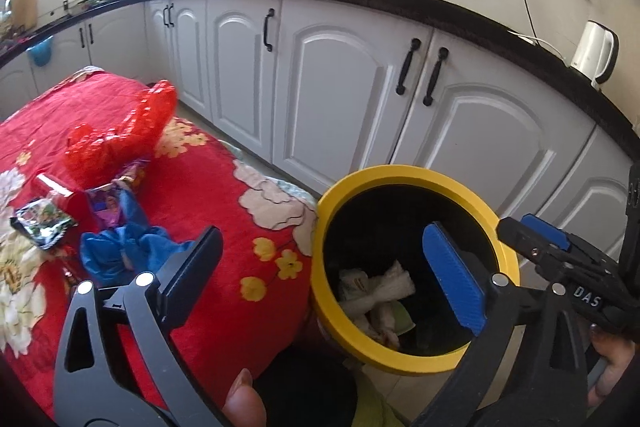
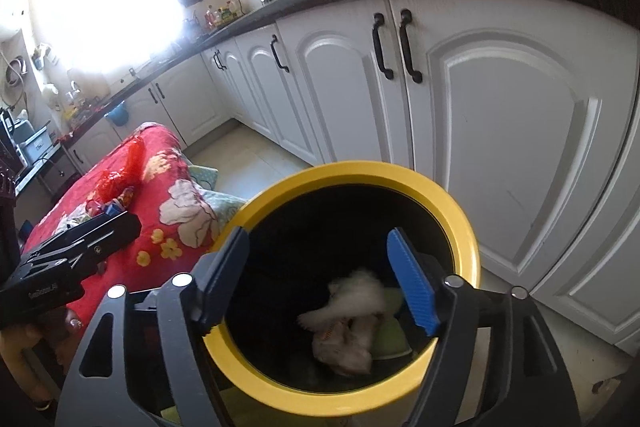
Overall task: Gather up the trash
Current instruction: 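Move both tools back toward the remaining trash on the table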
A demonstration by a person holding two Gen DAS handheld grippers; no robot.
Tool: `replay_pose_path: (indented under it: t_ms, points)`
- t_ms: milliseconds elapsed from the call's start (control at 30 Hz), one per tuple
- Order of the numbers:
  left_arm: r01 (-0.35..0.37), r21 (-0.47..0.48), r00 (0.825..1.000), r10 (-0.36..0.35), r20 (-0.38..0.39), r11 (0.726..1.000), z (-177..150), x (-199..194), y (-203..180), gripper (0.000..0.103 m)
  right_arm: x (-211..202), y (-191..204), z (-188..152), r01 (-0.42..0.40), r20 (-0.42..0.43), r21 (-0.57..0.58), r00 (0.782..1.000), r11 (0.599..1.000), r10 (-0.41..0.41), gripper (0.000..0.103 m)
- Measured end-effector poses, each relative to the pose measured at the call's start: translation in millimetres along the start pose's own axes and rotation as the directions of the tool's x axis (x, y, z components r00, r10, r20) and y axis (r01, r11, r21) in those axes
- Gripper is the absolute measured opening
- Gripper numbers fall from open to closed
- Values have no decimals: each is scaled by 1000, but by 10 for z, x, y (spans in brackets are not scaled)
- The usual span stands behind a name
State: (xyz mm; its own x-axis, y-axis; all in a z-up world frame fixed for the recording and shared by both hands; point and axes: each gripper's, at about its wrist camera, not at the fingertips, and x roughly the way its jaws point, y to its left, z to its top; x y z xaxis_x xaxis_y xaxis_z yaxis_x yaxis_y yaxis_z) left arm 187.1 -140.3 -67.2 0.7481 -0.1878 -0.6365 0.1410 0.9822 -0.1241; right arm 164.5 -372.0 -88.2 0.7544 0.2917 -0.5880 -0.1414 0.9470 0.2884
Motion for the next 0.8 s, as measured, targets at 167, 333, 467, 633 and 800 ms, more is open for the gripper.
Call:
replay_pose_path:
  t_ms: [167, 333, 467, 633, 800]
  points:
    - [-19, -34, 1000, 20, 16, 999, 18, -120, 150, 92, -84, 133, 58, -15, 29, -15, 999, 1000, 15, 81]
    - [-50, -60, 998, 52, 42, 997, 40, -268, 306, 92, -129, 275, 90, -30, 43, -35, 999, 999, 31, 84]
    - [-77, -76, 994, 83, 71, 994, 68, -402, 433, 92, -160, 400, 115, -43, 55, -51, 997, 998, 46, 84]
    - [-102, -97, 988, 111, 103, 990, 105, -554, 563, 92, -205, 588, 154, -66, 69, -74, 995, 995, 71, 85]
    - [-119, -128, 982, 136, 133, 985, 132, -703, 725, 92, -226, 781, 188, -84, 75, -96, 993, 992, 91, 87]
